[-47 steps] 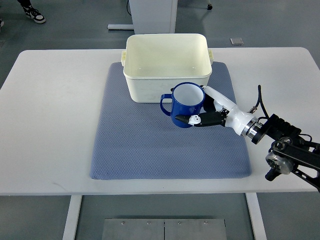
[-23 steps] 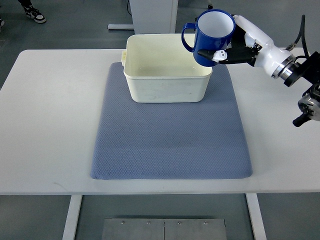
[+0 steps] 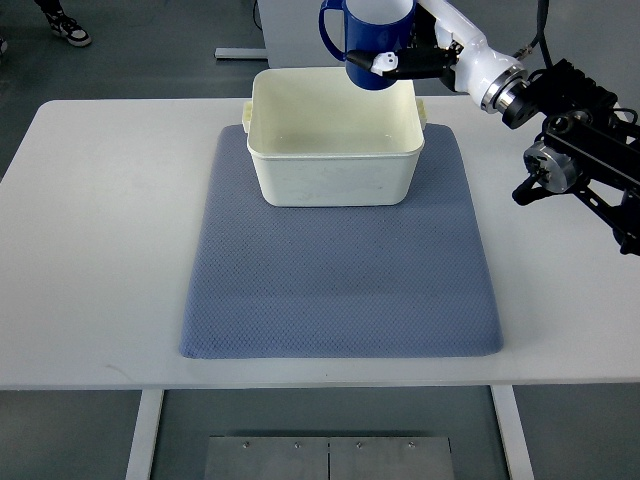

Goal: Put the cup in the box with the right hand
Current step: 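Lower the held mug into the cream box with the right hand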

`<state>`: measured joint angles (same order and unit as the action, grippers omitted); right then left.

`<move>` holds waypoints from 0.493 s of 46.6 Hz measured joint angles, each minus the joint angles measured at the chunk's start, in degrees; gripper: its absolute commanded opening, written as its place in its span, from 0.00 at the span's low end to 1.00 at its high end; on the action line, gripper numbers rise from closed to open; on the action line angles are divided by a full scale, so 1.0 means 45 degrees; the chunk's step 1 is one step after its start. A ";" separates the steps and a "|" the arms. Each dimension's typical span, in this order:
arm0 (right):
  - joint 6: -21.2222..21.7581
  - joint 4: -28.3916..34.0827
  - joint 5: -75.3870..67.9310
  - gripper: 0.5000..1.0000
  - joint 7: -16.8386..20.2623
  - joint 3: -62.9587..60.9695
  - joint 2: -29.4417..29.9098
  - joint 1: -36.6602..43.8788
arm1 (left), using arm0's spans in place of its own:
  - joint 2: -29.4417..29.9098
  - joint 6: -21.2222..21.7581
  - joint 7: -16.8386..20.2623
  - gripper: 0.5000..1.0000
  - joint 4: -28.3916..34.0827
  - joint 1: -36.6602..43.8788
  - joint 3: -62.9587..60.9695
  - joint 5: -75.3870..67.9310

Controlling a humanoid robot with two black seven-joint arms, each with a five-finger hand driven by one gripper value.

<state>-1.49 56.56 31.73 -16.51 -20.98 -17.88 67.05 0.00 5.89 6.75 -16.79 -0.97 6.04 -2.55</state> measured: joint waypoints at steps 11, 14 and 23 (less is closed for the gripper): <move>-0.0037 -0.1985 0.0078 0.00 -0.0038 0.0072 0.1640 0.0005 | 0.0000 0.0000 0.0000 1.00 -0.0001 0.0002 -0.0006 0.0000; -0.0038 -0.2513 0.0077 0.00 -0.0042 0.0074 0.2002 0.0005 | 0.0000 0.0000 0.0000 1.00 0.0001 -0.0001 -0.0002 0.0000; -0.0049 -0.3583 0.0078 0.00 -0.0101 0.0080 0.2869 -0.0037 | 0.0000 0.0000 -0.0002 1.00 0.0000 0.0001 -0.0003 0.0000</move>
<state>-1.71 40.44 32.08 -16.96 -20.62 -4.97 66.88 0.00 5.89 6.74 -16.79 -0.97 6.03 -2.55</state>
